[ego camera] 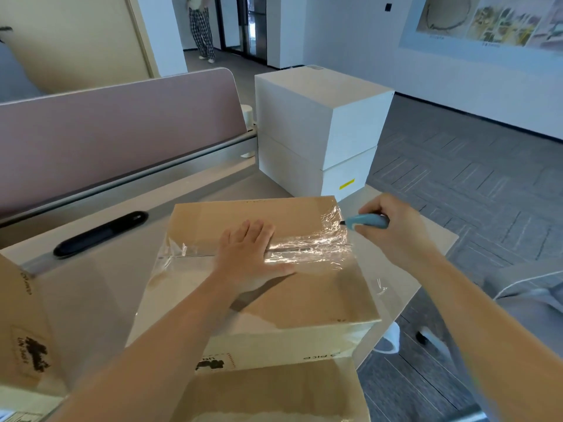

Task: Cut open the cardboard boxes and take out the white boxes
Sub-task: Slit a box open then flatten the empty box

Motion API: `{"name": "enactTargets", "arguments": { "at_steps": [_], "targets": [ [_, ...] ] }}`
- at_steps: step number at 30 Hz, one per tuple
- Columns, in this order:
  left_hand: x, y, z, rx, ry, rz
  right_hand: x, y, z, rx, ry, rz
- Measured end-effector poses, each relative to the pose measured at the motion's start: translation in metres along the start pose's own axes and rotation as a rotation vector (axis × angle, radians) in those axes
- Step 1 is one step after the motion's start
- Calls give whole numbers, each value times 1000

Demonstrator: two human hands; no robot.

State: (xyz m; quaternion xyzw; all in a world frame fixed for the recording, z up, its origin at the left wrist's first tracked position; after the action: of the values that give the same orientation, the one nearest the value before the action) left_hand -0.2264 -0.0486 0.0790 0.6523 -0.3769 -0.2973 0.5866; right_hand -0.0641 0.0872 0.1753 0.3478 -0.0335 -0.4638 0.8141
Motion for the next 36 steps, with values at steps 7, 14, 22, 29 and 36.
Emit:
{"name": "enactTargets", "arguments": {
  "at_steps": [7, 14, 22, 29, 36],
  "targets": [
    [8, 34, 1, 229, -85, -231, 58, -66, -4, -110, -179, -150],
    [9, 13, 69, -41, -118, 22, 65, -84, 9, -203, -139, -182],
    [53, 12, 103, -16, 209, -53, 37, -108, 33, -203, 21, -69],
    [64, 11, 86, 40, 597, -151, 40, -113, 38, -363, 85, 103],
    [68, 20, 51, 215, 680, -217, 50, -108, 23, -431, 69, 150]
  ]
}}
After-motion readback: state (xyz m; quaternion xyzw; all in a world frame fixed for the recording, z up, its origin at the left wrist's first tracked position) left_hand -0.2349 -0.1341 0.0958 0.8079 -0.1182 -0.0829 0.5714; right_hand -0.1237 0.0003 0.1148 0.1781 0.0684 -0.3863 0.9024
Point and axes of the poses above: each hand's wrist, its own x-axis away from the middle knuckle, its own y-axis out of the back of the hand, z = x × y, the point moved 8 cm from there along -x, towards the middle knuckle, and after that the axes turned 7 degrees about -z, right-handed, at the moved point
